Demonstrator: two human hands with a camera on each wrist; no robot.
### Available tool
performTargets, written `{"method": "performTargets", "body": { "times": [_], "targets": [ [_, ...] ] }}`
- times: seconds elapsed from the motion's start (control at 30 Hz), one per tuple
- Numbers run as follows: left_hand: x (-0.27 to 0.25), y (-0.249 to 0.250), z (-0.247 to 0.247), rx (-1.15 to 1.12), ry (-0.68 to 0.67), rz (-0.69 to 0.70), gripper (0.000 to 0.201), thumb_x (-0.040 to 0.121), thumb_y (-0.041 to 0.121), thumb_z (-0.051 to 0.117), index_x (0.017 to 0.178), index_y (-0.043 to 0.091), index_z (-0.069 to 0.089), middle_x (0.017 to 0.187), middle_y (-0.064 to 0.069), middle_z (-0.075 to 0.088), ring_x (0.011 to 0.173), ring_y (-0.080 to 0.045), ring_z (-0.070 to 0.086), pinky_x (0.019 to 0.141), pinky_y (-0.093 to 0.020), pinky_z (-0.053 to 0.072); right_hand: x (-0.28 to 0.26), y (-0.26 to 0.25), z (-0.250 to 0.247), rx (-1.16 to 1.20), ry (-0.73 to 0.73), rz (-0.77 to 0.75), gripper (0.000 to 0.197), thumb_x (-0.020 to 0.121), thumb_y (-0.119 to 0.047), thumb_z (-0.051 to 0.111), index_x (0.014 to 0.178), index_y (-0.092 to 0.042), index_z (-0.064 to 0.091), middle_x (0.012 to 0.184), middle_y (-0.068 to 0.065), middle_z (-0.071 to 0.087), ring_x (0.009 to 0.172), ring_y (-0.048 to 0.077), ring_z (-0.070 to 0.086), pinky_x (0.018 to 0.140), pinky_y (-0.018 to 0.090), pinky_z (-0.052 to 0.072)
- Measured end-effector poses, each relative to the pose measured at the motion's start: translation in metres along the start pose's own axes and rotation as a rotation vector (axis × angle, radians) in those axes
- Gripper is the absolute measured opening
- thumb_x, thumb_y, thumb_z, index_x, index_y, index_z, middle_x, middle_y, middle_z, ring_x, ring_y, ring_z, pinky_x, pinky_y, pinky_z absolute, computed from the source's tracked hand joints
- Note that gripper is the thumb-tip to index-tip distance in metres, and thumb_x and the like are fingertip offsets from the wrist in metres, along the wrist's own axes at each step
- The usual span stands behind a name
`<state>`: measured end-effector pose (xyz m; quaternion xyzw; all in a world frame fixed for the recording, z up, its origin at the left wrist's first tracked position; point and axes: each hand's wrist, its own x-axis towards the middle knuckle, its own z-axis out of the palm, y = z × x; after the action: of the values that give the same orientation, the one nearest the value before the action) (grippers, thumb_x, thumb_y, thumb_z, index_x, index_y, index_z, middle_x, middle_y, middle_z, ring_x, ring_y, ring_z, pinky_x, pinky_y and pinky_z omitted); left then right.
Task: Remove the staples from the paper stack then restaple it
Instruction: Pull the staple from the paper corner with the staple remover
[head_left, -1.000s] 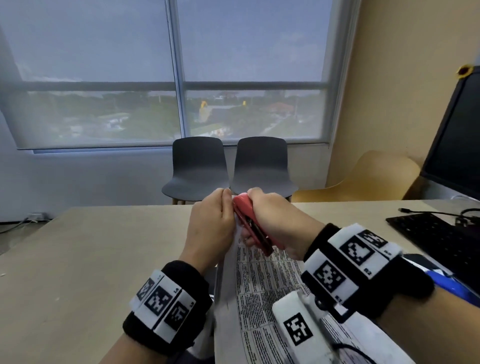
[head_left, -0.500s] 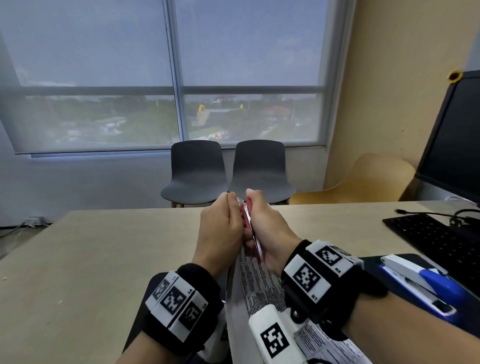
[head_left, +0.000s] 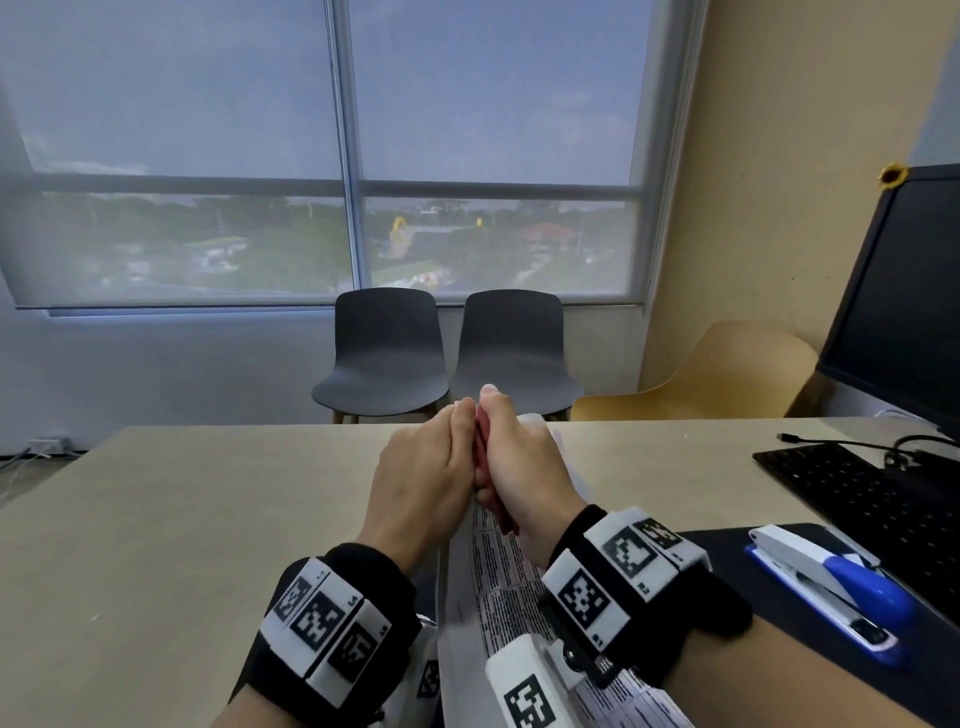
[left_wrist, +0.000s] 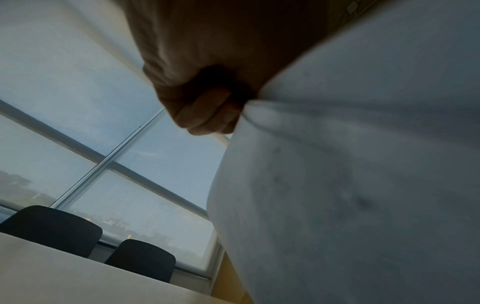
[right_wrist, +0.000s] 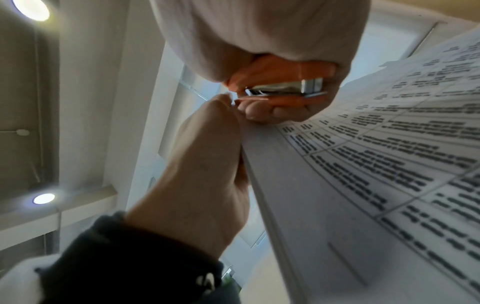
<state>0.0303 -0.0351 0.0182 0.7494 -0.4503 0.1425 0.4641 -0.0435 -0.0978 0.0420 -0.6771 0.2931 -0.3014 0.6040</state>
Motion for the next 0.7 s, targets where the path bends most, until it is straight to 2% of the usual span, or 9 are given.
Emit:
{"method": "performTargets", "body": {
  "times": [0.17, 0.23, 0.3, 0.37, 0.43, 0.53, 0.6, 0.63, 0.7],
  "targets": [
    [0.000, -0.005, 0.005, 0.077, 0.060, 0.035, 0.042, 0.105, 0.035, 0.027, 0.077, 0.018, 0.053, 0.062, 0.002, 0.058, 0.056, -0.015, 0.050, 0.056, -0.034, 0.033, -0.002, -0.004, -0.004, -0.079, 0.054, -0.028, 0.055, 0.096, -0.053, 0.039, 0.062, -0.019, 0.066, 0.052, -0.007, 0.058, 0.063, 0.015, 0.062, 0.059, 0.026, 0.047],
    [0.001, -0.007, 0.005, 0.036, 0.080, 0.040, 0.041, 0.106, 0.029, 0.030, 0.079, 0.014, 0.057, 0.063, 0.001, 0.059, 0.055, -0.012, 0.049, 0.053, -0.027, 0.029, 0.000, -0.002, 0.002, -0.055, 0.044, -0.011, 0.054, 0.086, -0.058, 0.041, 0.056, -0.021, 0.067, 0.053, -0.007, 0.060, 0.069, 0.020, 0.064, 0.075, 0.038, 0.057],
    [0.002, -0.007, 0.003, -0.052, 0.087, 0.059, 0.044, 0.104, 0.029, 0.030, 0.077, 0.010, 0.059, 0.061, -0.001, 0.059, 0.055, -0.014, 0.051, 0.053, -0.028, 0.032, -0.001, -0.003, 0.010, -0.010, 0.023, 0.013, 0.052, 0.067, -0.064, 0.038, 0.050, -0.025, 0.067, 0.053, -0.004, 0.060, 0.069, 0.024, 0.061, 0.082, 0.049, 0.055],
    [0.001, -0.005, 0.001, -0.124, 0.106, 0.079, 0.045, 0.104, 0.027, 0.031, 0.069, 0.009, 0.054, 0.055, 0.000, 0.053, 0.053, -0.013, 0.049, 0.051, -0.023, 0.032, 0.001, -0.003, 0.013, 0.027, 0.006, 0.041, 0.053, 0.066, -0.063, 0.036, 0.049, -0.021, 0.065, 0.052, -0.001, 0.059, 0.064, 0.024, 0.057, 0.070, 0.046, 0.054],
    [-0.001, -0.002, -0.001, -0.175, 0.124, 0.089, 0.045, 0.107, 0.017, 0.035, 0.064, 0.011, 0.049, 0.051, 0.007, 0.047, 0.050, -0.008, 0.047, 0.050, -0.014, 0.032, 0.007, -0.002, 0.010, 0.082, -0.004, 0.063, 0.053, 0.082, -0.054, 0.038, 0.051, -0.017, 0.059, 0.046, -0.002, 0.052, 0.052, 0.020, 0.051, 0.053, 0.034, 0.045],
    [-0.002, 0.002, -0.001, -0.259, 0.143, 0.067, 0.045, 0.107, 0.012, 0.038, 0.063, 0.009, 0.048, 0.050, 0.009, 0.046, 0.047, -0.005, 0.046, 0.050, -0.011, 0.033, 0.006, -0.004, 0.007, 0.166, -0.050, 0.099, 0.049, 0.093, -0.046, 0.035, 0.059, -0.015, 0.052, 0.045, -0.001, 0.045, 0.042, 0.015, 0.041, 0.044, 0.026, 0.035],
    [-0.001, -0.001, 0.000, -0.339, 0.132, 0.026, 0.047, 0.107, 0.018, 0.037, 0.061, 0.014, 0.044, 0.049, 0.006, 0.046, 0.045, -0.006, 0.043, 0.049, -0.021, 0.039, 0.006, -0.005, 0.007, 0.232, -0.083, 0.126, 0.048, 0.094, -0.044, 0.035, 0.058, -0.016, 0.048, 0.045, 0.000, 0.041, 0.038, 0.013, 0.035, 0.040, 0.023, 0.031],
    [-0.001, -0.002, 0.001, -0.389, 0.117, -0.007, 0.047, 0.107, 0.023, 0.037, 0.060, 0.018, 0.042, 0.049, 0.003, 0.046, 0.045, -0.010, 0.044, 0.048, -0.035, 0.043, 0.006, -0.005, 0.007, 0.272, -0.097, 0.144, 0.048, 0.094, -0.042, 0.034, 0.057, -0.016, 0.047, 0.044, 0.000, 0.040, 0.036, 0.013, 0.033, 0.039, 0.021, 0.028],
    [-0.002, -0.002, 0.002, -0.472, 0.092, -0.079, 0.049, 0.105, 0.034, 0.036, 0.057, 0.024, 0.042, 0.050, -0.002, 0.048, 0.046, -0.022, 0.045, 0.047, -0.046, 0.044, 0.004, -0.008, 0.007, 0.332, -0.126, 0.177, 0.049, 0.094, -0.041, 0.034, 0.054, -0.016, 0.047, 0.042, -0.001, 0.039, 0.033, 0.012, 0.031, 0.036, 0.019, 0.025]
  ]
}}
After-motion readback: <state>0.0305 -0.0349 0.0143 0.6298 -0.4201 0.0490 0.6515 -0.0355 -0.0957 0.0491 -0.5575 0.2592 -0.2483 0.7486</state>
